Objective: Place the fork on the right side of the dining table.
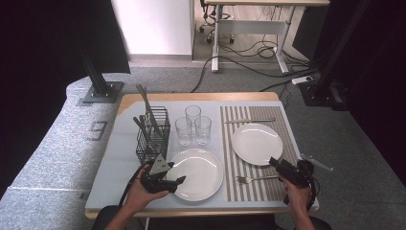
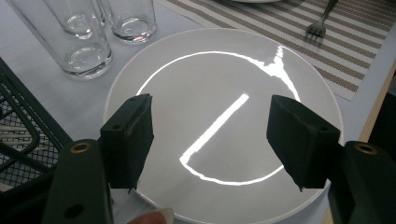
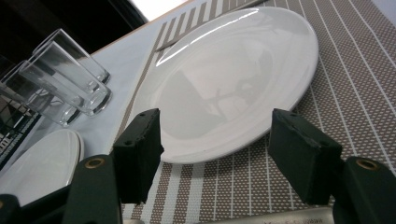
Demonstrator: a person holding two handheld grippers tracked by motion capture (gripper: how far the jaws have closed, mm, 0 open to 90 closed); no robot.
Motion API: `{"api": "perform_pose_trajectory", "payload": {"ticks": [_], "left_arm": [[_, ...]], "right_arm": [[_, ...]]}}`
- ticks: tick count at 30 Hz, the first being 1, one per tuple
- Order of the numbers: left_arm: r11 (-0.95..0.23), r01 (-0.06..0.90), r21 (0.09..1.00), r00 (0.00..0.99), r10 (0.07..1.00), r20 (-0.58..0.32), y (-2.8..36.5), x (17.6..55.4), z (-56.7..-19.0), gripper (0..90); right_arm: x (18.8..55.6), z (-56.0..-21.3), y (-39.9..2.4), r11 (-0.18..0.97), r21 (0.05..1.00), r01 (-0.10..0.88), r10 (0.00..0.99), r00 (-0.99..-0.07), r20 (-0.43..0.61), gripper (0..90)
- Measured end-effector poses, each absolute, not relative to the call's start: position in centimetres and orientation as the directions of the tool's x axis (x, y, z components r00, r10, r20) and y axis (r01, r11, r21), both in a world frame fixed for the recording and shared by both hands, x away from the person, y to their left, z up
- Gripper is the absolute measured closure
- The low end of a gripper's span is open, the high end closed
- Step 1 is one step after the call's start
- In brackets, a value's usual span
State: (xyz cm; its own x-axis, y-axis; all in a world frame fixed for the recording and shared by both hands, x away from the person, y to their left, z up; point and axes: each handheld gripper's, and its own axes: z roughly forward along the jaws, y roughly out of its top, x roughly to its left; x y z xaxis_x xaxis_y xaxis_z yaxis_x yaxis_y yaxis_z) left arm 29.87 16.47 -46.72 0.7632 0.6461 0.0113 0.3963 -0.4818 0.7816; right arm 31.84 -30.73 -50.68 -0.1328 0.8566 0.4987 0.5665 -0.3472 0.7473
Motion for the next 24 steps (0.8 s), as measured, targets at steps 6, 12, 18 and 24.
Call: {"api": "perform_pose_trajectory", "payload": {"ticks": [6,12,18,24], "left_arm": [[-0.481,0.397,0.781,0.761,0.649,0.013,16.5,29.8,-46.7,31.9],[-0.479,0.402,0.781,0.754,0.657,0.015,16.6,29.6,-46.8,31.9],[-0.478,0.408,0.777,0.748,0.664,0.015,16.7,29.5,-46.9,31.9],[-0.479,0.412,0.775,0.743,0.669,0.018,16.9,29.2,-46.9,31.9]], "right_arm": [[31.9,-50.3,-30.2,-0.337,0.758,0.558,0.846,-0.174,0.504,34.4],[32.2,-50.2,-29.8,-0.323,0.766,0.556,0.842,-0.201,0.501,34.4],[32.5,-50.1,-29.3,-0.297,0.779,0.553,0.848,-0.222,0.481,34.4],[32.7,-49.9,-28.5,-0.276,0.792,0.545,0.839,-0.266,0.475,34.3]]}}
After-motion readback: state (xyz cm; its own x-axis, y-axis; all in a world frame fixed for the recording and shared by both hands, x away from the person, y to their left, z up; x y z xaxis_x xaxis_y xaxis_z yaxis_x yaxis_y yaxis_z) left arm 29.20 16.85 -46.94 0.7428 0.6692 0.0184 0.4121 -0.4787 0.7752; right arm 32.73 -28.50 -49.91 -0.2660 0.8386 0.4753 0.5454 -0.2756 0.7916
